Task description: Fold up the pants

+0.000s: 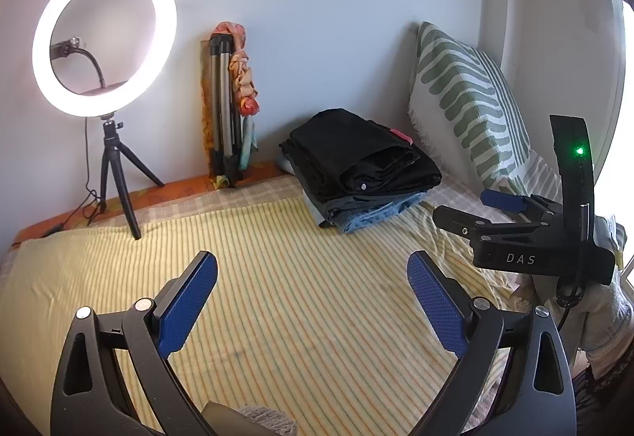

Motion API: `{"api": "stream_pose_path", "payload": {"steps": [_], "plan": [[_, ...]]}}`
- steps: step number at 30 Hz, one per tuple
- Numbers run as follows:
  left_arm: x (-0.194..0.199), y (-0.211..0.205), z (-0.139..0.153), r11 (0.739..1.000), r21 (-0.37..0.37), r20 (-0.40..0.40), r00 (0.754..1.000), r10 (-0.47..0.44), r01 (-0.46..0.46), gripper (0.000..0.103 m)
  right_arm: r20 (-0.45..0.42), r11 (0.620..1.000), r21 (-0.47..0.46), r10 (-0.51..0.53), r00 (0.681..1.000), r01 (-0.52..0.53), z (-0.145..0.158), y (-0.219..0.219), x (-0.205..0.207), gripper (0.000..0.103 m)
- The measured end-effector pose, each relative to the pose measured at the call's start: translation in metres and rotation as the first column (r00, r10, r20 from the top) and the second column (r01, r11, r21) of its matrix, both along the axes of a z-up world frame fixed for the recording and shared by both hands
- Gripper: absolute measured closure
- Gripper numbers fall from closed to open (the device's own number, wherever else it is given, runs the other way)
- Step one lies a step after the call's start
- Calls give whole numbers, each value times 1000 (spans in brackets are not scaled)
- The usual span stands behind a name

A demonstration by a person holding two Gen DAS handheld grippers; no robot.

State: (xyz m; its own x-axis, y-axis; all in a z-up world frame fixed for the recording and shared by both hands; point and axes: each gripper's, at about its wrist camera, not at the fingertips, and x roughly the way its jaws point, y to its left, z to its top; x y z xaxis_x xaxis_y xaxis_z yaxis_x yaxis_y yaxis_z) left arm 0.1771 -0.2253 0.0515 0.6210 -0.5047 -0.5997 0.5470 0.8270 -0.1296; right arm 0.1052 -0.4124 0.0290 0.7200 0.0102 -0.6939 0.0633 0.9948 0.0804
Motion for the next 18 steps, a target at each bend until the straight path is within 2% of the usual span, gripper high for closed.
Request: {"api": "stream_pose_path", "payload": {"steps": [18], "plan": [[0, 0, 0, 1000, -4, -3, 1000, -13, 13, 6, -9, 1000, 9, -4, 1000, 4, -3, -1, 0, 1]]}}
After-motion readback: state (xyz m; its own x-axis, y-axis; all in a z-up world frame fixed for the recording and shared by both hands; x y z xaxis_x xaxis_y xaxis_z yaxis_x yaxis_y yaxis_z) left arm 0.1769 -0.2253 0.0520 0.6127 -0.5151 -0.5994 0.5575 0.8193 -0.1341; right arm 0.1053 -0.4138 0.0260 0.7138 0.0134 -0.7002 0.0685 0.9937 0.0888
